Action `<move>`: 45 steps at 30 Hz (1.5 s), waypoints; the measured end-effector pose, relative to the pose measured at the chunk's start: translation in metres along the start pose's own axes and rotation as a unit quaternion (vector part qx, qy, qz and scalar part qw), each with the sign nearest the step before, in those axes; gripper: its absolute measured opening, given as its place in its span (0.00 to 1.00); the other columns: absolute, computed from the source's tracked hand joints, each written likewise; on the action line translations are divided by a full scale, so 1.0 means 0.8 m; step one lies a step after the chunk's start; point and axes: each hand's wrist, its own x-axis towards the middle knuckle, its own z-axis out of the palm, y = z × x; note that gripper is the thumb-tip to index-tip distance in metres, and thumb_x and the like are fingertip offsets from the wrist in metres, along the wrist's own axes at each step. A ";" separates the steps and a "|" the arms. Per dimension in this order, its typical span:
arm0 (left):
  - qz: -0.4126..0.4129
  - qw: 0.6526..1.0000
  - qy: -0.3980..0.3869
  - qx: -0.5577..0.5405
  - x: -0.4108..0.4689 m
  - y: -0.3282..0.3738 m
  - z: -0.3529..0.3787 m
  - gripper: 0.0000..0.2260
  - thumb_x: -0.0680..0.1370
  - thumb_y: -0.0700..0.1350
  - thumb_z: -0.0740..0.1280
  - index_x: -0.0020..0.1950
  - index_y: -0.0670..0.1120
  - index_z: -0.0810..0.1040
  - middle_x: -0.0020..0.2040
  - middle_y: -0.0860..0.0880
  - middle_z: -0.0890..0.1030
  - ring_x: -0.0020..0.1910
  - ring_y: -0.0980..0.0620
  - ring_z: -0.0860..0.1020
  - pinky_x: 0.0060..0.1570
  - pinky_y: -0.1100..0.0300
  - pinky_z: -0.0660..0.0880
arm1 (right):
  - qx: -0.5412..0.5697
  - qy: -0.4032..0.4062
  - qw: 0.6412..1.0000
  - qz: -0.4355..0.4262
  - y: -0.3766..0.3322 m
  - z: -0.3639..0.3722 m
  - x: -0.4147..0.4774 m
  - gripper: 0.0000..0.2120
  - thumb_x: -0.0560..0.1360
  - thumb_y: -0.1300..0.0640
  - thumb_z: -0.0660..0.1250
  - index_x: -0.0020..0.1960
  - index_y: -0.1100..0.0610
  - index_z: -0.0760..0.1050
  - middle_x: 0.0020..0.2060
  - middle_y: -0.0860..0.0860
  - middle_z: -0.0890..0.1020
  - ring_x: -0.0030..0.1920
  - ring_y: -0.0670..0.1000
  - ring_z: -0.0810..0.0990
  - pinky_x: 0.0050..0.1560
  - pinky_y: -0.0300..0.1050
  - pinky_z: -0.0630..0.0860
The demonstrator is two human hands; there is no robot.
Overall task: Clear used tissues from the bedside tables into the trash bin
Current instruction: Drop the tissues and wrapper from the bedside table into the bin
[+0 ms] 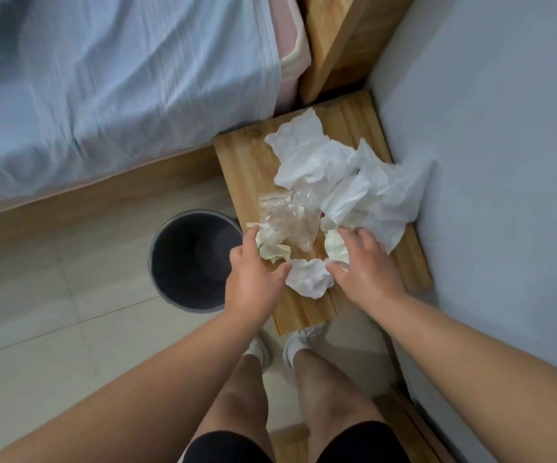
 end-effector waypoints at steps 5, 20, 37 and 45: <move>0.017 1.000 0.025 -0.003 0.030 -0.001 0.027 0.30 0.78 0.53 0.74 0.75 0.63 0.62 0.68 0.50 0.68 0.37 0.60 0.77 0.32 0.60 0.76 | 0.010 0.058 0.998 0.038 -0.006 0.013 0.024 0.29 0.76 0.52 0.74 0.73 0.55 0.68 0.65 0.59 0.72 0.59 0.62 0.78 0.50 0.52 0.78; 0.046 0.998 -0.039 -0.017 0.043 -0.026 -0.027 0.18 0.76 0.57 0.71 0.64 0.58 0.74 0.52 0.58 0.80 0.45 0.57 0.80 0.40 0.56 0.80 | 0.109 0.099 0.984 0.103 -0.025 -0.040 -0.058 0.20 0.72 0.41 0.69 0.60 0.47 0.73 0.49 0.48 0.81 0.49 0.54 0.80 0.45 0.52 0.79; -0.197 0.947 0.002 -0.255 -0.027 -0.219 -0.102 0.14 0.77 0.52 0.70 0.63 0.54 0.78 0.49 0.52 0.84 0.45 0.49 0.84 0.41 0.51 0.83 | 0.230 -0.091 0.969 0.020 -0.176 0.077 -0.074 0.13 0.74 0.44 0.69 0.57 0.40 0.72 0.47 0.39 0.82 0.46 0.43 0.81 0.45 0.46 0.79; -0.190 0.947 -0.001 -0.261 0.043 -0.258 -0.120 0.12 0.79 0.54 0.70 0.61 0.55 0.75 0.52 0.54 0.81 0.46 0.48 0.82 0.41 0.52 0.83 | 0.233 -0.105 0.967 -0.007 -0.216 0.138 0.002 0.30 0.76 0.43 0.70 0.75 0.44 0.67 0.57 0.36 0.77 0.51 0.41 0.79 0.44 0.41 0.74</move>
